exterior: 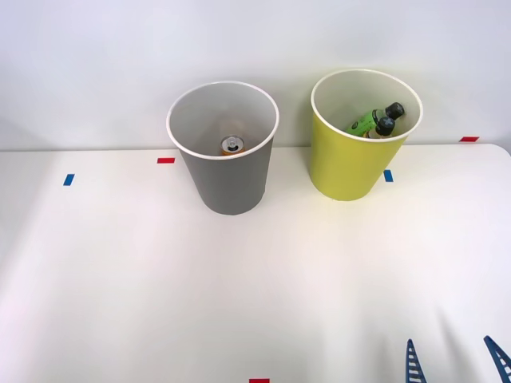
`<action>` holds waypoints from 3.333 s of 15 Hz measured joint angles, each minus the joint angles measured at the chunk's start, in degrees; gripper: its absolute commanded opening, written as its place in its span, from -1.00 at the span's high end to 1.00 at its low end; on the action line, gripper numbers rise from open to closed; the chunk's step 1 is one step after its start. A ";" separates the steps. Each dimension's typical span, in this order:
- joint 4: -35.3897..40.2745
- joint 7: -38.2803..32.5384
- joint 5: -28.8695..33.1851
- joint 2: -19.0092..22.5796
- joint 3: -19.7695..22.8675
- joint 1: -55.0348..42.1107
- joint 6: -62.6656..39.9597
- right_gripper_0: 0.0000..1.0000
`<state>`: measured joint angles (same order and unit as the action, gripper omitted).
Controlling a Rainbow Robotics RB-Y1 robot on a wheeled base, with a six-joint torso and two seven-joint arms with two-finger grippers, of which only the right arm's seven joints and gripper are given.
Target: Put cans in the gray bin, plastic bottles in the light green bin
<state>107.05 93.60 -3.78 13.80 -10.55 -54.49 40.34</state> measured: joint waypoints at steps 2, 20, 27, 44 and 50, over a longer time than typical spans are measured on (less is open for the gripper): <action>0.00 0.00 0.00 0.00 0.00 0.00 0.00 -1.00; 0.00 0.00 0.00 0.00 0.00 0.00 0.00 -1.00; 0.00 0.00 0.00 0.00 0.00 0.00 0.00 -1.00; 0.00 0.00 0.00 0.00 0.00 0.00 0.00 -1.00; 0.00 0.00 0.00 0.00 0.00 0.00 0.00 -1.00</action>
<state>107.05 93.60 -3.78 13.80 -10.55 -54.49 40.34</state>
